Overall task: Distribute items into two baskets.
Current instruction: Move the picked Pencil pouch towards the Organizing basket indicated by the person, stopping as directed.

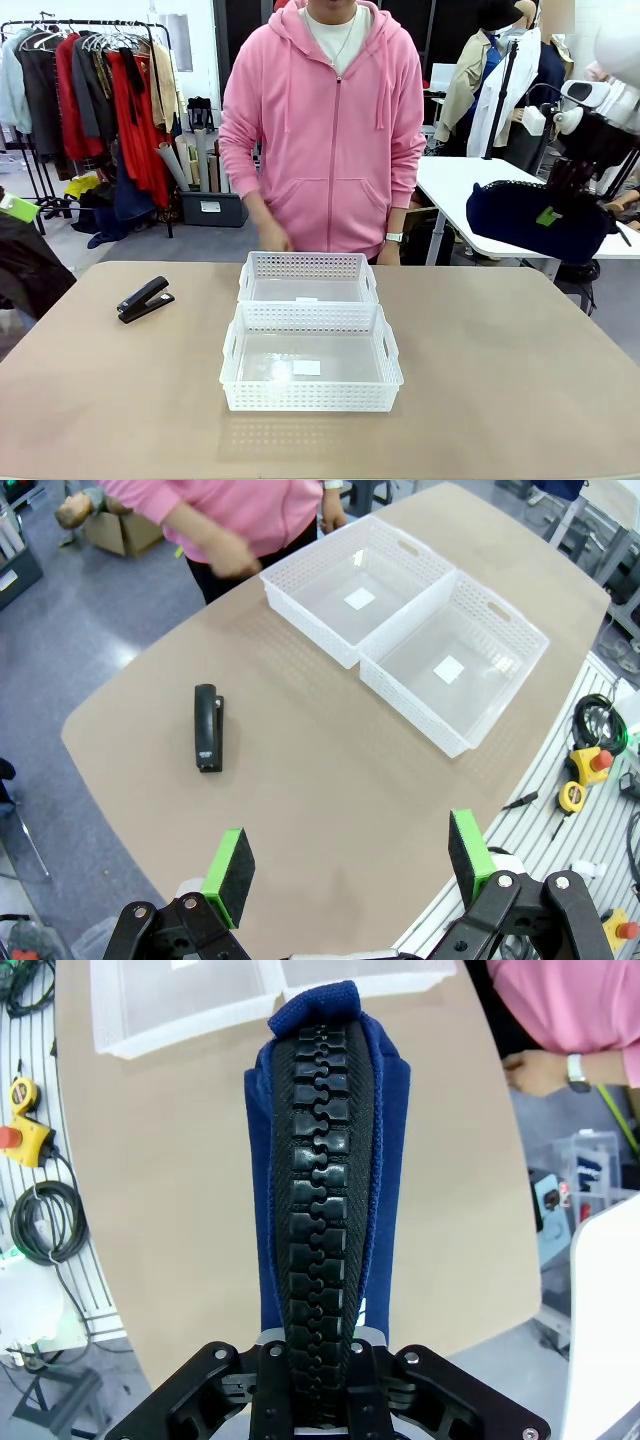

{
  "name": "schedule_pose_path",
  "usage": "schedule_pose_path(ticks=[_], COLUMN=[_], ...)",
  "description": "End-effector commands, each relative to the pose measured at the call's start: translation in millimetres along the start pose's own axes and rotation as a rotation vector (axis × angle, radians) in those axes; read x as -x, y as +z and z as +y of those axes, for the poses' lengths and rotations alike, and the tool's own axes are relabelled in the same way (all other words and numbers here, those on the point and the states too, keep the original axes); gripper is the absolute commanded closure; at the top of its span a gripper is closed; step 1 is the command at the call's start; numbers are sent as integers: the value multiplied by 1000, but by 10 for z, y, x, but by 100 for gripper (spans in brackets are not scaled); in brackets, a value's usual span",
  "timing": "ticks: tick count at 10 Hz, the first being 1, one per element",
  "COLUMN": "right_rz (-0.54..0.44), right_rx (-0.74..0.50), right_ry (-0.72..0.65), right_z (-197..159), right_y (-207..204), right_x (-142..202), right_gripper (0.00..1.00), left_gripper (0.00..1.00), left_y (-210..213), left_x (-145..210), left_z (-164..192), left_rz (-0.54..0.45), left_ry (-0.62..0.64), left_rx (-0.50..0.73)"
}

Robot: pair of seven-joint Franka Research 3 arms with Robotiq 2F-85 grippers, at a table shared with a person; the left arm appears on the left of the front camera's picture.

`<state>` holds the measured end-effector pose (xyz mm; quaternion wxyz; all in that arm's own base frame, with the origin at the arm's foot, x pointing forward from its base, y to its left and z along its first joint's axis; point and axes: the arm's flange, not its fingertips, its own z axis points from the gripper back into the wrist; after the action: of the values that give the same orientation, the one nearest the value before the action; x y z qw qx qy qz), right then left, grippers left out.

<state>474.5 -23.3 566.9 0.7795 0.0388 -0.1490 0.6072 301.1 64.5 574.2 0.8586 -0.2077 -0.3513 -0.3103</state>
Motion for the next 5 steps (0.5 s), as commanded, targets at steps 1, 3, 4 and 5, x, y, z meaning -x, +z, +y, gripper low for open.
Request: schedule_pose_path(ticks=[1,3,4,5], right_rz=[4,4,4,4], right_rx=[14,14,14,14], right_ry=[-21,-21,-21,-21], right_z=[-1,-1,-1,-1], right_y=[23,23,23,23], right_x=[-34,-34,-34,-34], right_gripper=[100,100,100,100], left_gripper=[0,0,0,0], left_y=[-7,-7,-7,-7], left_x=[-7,-7,-7,-7], left_z=[-1,-1,-1,-1], left_rz=[-13,-13,-13,-13], left_ry=[-3,-3,-3,-3], left_rx=[11,11,11,11])
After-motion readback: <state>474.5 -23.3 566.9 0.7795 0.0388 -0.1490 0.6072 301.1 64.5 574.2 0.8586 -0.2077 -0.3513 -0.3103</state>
